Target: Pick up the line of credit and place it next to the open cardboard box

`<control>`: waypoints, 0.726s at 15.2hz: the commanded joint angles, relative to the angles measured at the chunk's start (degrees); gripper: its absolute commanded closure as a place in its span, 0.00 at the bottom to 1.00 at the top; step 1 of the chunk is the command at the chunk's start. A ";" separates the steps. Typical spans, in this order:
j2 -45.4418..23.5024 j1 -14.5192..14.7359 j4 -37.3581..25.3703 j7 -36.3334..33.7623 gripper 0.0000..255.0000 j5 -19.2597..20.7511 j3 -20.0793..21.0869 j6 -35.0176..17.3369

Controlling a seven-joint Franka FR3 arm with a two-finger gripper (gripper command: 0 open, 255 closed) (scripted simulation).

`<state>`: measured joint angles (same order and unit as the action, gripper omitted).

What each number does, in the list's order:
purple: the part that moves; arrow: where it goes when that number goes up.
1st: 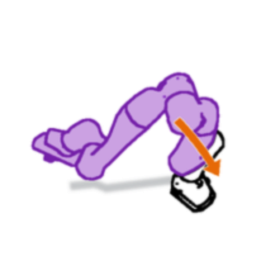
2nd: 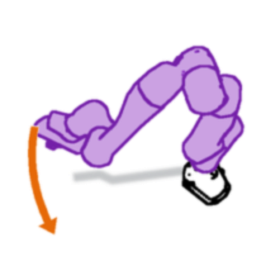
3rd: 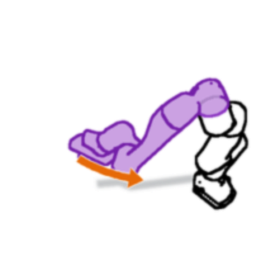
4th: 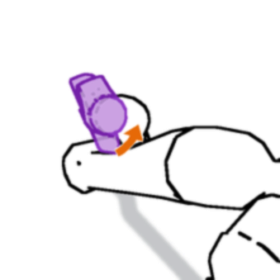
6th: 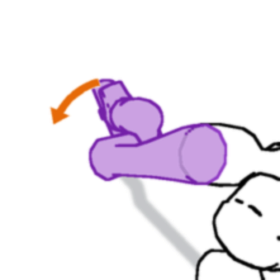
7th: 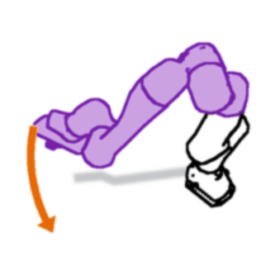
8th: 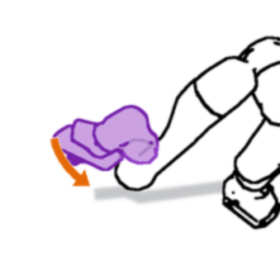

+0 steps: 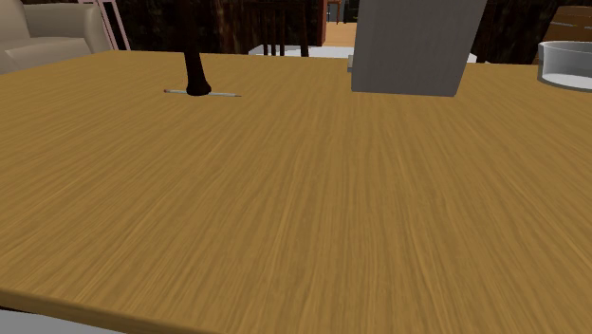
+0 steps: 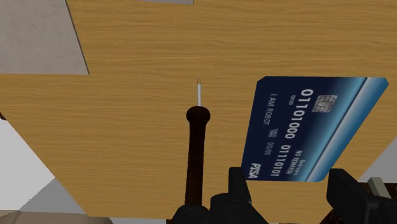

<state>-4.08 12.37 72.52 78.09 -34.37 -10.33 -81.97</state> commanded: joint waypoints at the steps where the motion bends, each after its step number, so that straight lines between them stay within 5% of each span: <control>1: -0.05 -1.73 -0.35 2.44 1.00 -0.49 -1.40 1.99; 11: -8.58 -12.96 -13.03 13.36 1.00 -5.39 -8.35 14.95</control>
<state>-11.35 1.21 61.36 89.80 -38.99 -17.76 -68.97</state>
